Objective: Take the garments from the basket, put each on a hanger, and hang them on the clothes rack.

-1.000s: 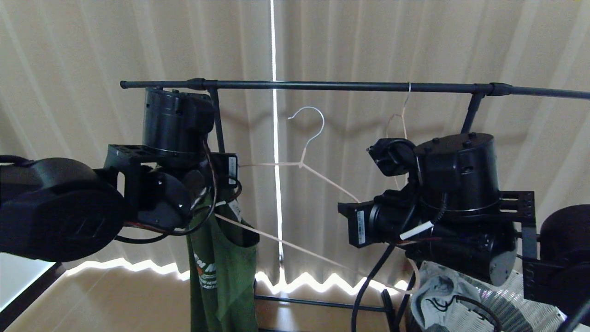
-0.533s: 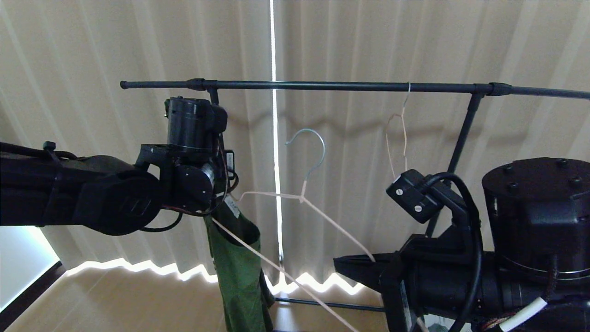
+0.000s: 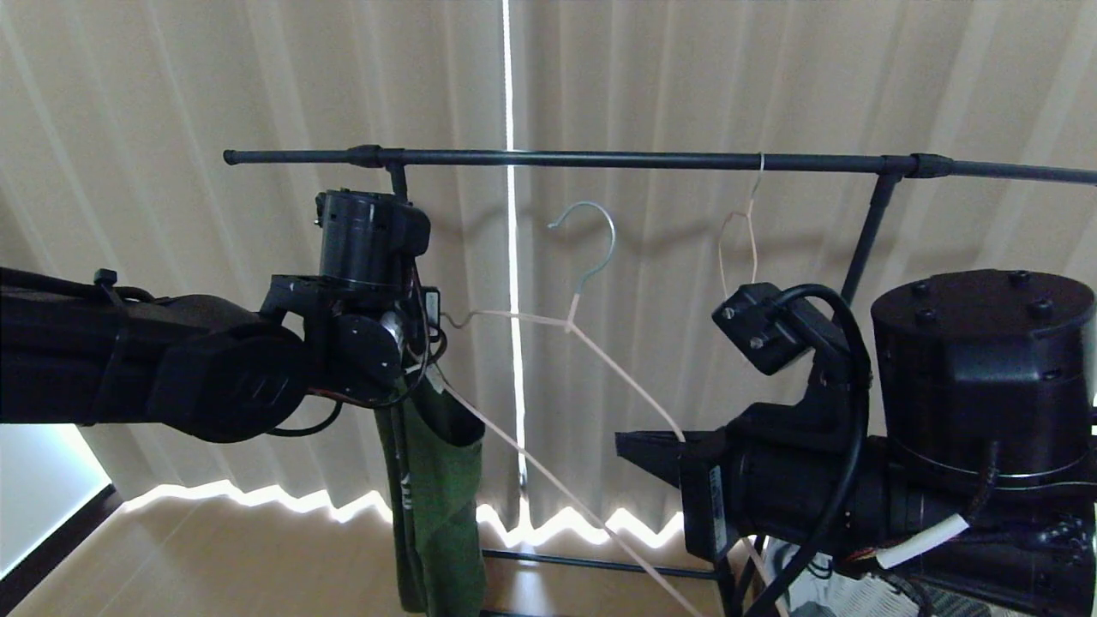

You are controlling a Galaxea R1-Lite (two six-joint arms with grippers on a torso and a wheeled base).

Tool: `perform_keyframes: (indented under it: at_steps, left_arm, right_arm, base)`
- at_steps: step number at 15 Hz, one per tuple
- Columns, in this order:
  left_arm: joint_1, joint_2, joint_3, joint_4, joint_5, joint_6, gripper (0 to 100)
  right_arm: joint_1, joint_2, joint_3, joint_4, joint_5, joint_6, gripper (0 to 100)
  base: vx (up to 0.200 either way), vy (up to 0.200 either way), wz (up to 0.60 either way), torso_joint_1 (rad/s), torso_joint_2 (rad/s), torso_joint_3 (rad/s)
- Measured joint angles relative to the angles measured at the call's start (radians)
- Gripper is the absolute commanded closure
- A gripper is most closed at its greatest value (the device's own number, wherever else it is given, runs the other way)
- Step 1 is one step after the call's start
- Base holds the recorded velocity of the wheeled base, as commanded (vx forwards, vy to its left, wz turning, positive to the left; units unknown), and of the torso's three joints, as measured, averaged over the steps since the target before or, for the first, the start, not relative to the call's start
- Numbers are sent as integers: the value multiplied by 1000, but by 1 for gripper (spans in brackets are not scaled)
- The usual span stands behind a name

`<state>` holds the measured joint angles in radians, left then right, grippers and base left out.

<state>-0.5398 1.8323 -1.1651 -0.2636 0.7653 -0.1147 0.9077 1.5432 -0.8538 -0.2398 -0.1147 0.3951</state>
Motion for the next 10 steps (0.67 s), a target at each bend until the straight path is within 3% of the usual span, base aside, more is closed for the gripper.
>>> perform_keyframes:
  at_steps: [8, 10]
  left_arm:
    - [-8, -34, 3, 3, 0, -1, 100]
    - [-17, -60, 35, 4, 0, 4, 100]
  right_arm:
    - [2, 50, -16, -9, -3, 2, 100]
    - [-4, 76, -32, -37, -33, 1, 100]
  base:
    - [0, 0, 0, 0, 0, 0]
    - [0, 0, 0, 0, 0, 0]
